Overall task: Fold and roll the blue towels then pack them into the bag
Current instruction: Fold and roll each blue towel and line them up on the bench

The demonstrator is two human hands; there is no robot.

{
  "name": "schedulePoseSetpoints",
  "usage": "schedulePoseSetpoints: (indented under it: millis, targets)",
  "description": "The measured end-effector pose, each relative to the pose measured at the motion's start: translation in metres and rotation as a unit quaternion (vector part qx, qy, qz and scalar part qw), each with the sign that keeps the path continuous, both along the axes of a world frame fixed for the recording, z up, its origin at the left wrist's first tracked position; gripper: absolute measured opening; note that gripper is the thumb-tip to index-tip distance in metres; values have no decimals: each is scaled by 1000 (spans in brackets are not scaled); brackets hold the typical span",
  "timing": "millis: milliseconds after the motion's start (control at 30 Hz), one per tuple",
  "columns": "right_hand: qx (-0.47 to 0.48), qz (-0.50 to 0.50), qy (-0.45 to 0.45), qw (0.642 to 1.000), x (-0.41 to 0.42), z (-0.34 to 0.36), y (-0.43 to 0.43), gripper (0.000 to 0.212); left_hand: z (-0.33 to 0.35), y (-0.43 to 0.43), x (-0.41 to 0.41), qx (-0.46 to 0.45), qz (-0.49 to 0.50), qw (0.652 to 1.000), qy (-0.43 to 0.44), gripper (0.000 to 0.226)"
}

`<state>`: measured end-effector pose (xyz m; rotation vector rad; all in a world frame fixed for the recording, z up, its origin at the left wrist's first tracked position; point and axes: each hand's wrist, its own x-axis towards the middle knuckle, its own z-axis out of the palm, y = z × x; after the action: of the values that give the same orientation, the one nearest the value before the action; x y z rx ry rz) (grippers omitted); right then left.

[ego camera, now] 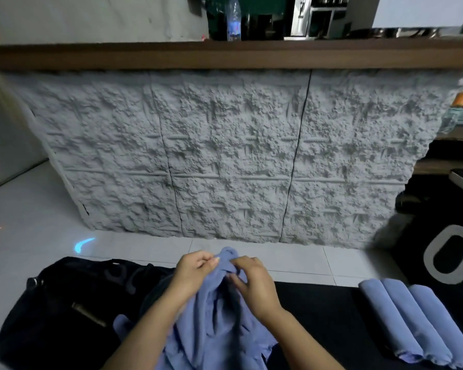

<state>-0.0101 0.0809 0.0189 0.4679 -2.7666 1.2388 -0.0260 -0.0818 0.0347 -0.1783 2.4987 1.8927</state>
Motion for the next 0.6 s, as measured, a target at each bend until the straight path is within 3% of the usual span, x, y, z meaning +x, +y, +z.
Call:
schedulePoseSetpoints:
  millis: [67, 167, 300, 400, 500, 600]
  targets:
    - [-110, 19, -33, 993, -6, 20, 5, 19, 22, -2, 1, 35, 0, 999, 2, 15]
    - [-264, 53, -118, 956, -8, 62, 17, 14, 57, -2, 1, 28, 8, 1000, 9, 12]
    - [-392, 20, -163, 905, -6, 124, 32, 4, 102, 16, 6, 5, -5, 999, 39, 13]
    - [-431, -6, -168, 887, 4, 169, 42, 12, 140, 36, 21, -22, 17, 993, 118, 18]
    - [-419, -30, -127, 899, 12, 197, 48, 19, 169, 59, 45, -39, 28, 975, 215, 30]
    - [-425, -23, -91, 900, 28, 224, 60, 22, 188, 87, 73, -49, -16, 968, 246, 19]
